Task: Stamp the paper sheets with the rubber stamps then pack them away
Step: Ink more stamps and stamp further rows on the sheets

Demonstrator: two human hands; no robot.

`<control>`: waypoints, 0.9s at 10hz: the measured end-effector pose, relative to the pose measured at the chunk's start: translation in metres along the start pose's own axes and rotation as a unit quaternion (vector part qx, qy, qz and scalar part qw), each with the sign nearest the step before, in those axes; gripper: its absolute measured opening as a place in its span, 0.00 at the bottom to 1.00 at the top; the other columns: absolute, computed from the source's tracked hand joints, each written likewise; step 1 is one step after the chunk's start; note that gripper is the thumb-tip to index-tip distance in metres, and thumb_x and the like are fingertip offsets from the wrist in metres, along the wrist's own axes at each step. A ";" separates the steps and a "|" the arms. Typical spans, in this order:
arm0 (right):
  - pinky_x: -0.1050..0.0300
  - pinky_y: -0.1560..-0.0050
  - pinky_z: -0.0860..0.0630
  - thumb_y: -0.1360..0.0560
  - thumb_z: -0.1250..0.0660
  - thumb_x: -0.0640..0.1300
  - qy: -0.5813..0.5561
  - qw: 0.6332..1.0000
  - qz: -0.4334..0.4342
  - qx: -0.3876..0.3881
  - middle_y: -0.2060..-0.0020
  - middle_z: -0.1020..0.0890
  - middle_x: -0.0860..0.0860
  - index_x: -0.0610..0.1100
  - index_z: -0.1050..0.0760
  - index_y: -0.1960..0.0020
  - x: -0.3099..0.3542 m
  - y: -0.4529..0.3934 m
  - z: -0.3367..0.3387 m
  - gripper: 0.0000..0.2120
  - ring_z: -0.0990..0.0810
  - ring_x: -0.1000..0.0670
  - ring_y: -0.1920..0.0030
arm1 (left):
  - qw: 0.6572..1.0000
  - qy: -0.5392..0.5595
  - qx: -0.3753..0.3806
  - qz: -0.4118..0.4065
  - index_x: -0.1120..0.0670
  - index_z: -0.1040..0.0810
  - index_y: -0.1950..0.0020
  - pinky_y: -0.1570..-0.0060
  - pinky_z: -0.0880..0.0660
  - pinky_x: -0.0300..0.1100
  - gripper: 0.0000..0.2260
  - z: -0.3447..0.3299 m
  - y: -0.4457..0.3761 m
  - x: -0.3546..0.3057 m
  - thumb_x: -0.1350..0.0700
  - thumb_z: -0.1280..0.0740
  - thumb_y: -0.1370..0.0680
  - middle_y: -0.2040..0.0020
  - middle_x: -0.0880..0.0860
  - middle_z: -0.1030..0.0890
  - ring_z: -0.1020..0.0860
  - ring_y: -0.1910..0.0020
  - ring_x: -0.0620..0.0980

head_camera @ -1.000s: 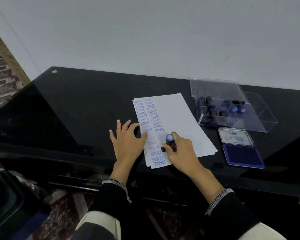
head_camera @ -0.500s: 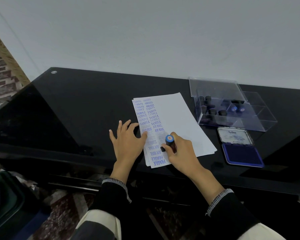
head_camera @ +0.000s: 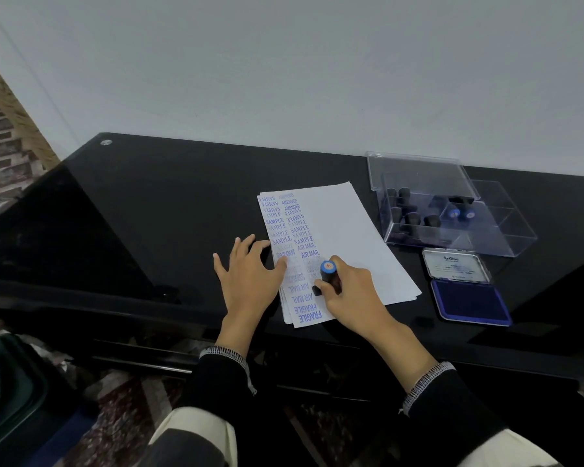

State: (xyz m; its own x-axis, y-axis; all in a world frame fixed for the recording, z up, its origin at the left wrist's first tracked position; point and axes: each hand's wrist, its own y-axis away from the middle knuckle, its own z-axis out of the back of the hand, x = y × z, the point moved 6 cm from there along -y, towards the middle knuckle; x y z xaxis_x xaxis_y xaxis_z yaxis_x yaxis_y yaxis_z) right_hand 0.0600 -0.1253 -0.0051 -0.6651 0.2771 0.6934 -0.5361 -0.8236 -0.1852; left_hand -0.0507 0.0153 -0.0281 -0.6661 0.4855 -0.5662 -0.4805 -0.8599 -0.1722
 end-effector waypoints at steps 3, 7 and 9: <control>0.70 0.67 0.33 0.24 0.33 0.42 -0.005 1.000 -0.002 -0.016 0.71 0.30 0.57 0.52 0.39 0.63 0.000 0.005 0.000 0.16 0.28 0.58 0.70 | 1.000 0.001 -0.005 -0.002 0.46 0.27 0.34 0.27 0.61 0.57 0.20 0.000 0.000 0.000 0.40 0.36 0.24 0.26 0.47 0.34 0.46 0.24 0.46; 0.70 0.66 0.33 0.24 0.33 0.42 -0.001 1.000 0.008 -0.028 0.69 0.29 0.58 0.48 0.37 0.59 -0.005 0.007 -0.004 0.12 0.28 0.56 0.69 | 1.000 -0.004 -0.001 -0.003 0.45 0.27 0.34 0.27 0.61 0.57 0.19 0.000 0.000 -0.001 0.41 0.36 0.24 0.26 0.46 0.35 0.46 0.23 0.46; 0.72 0.65 0.32 0.24 0.33 0.42 -0.011 1.000 -0.002 -0.026 0.68 0.28 0.57 0.48 0.36 0.58 -0.005 0.008 -0.004 0.11 0.27 0.57 0.68 | 1.000 -0.004 -0.003 -0.002 0.45 0.27 0.35 0.27 0.61 0.57 0.20 0.000 0.000 0.000 0.40 0.36 0.24 0.26 0.46 0.34 0.45 0.24 0.46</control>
State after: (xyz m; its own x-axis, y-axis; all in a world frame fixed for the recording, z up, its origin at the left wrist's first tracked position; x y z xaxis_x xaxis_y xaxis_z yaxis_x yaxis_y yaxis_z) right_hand 0.0569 -0.1310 -0.0129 -0.6520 0.2680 0.7093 -0.5652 -0.7953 -0.2191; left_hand -0.0508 0.0153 -0.0287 -0.6683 0.4901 -0.5596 -0.4800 -0.8588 -0.1788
